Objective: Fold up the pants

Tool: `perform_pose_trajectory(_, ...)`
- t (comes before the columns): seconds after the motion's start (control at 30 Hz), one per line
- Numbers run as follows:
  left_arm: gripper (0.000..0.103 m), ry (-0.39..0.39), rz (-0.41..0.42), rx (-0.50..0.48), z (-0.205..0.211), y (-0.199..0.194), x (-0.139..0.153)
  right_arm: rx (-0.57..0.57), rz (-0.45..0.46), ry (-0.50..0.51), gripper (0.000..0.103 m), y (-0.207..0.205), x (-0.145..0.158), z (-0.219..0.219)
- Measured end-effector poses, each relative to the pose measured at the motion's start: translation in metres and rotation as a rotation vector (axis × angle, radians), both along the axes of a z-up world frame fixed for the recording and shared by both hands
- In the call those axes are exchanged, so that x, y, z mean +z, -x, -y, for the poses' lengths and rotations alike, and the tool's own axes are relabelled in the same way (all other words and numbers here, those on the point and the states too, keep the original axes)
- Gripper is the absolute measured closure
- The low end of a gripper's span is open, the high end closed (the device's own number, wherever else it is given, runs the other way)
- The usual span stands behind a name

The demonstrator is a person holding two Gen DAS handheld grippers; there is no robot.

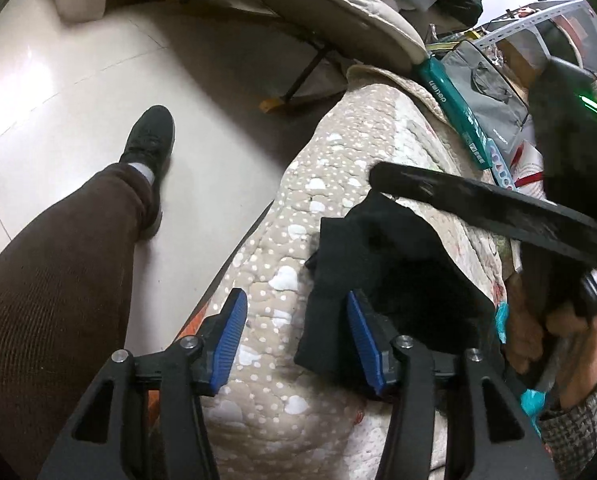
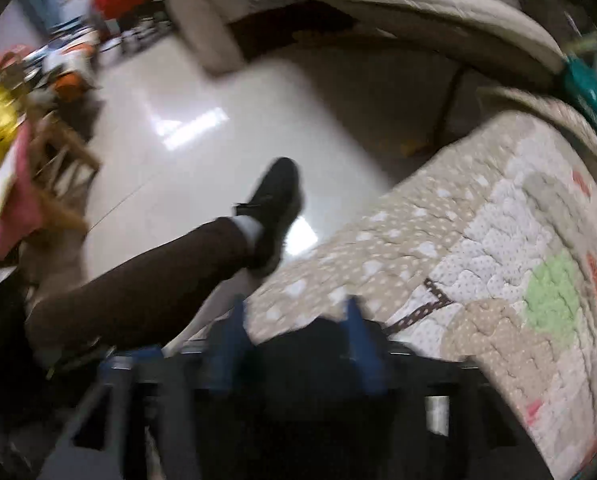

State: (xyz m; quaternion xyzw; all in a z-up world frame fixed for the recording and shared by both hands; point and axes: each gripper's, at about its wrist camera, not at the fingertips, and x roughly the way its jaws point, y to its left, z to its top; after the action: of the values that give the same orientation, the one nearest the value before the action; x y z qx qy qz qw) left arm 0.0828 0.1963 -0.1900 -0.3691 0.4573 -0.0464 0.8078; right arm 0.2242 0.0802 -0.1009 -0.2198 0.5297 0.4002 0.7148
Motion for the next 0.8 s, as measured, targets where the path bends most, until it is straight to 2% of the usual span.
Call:
perform_pose_trajectory(0.07,0.052,-0.011,0.007,-0.002,0.001,0.001,0.002,0.049,0.002,0.025,0.039,0.010,-0.003,-0.002)
perform_pose_trajectory(0.13,0.052,-0.023,0.011,-0.005,0.001,0.002,0.003,0.111,0.036,0.078,0.046,0.023,-0.012,-0.007)
perform_pose_trajectory(0.2,0.052,-0.022,0.007,-0.004,0.001,0.002,0.003,0.150,0.047,0.118,0.074,0.032,-0.020,-0.009)
perform_pose_trajectory(0.3,0.052,-0.009,-0.004,0.002,0.000,0.000,0.001,0.182,0.077,0.150,0.086,0.044,-0.021,-0.011)
perform_pose_trajectory(0.4,0.052,-0.002,-0.010,0.004,-0.001,-0.001,0.000,0.160,0.087,0.148,0.091,0.041,-0.018,-0.010)
perform_pose_trajectory(0.57,0.051,0.009,-0.009,0.013,-0.004,0.000,-0.002,0.073,0.128,0.130,0.092,0.026,-0.007,-0.016)
perform_pose_trajectory(0.73,0.050,0.012,-0.017,0.011,-0.005,-0.002,-0.004,0.004,0.150,0.188,0.092,0.005,-0.023,-0.026)
perform_pose_trajectory(0.8,0.050,0.004,-0.013,0.006,-0.004,-0.002,-0.003,-0.030,0.122,0.199,0.089,-0.004,-0.032,-0.025)
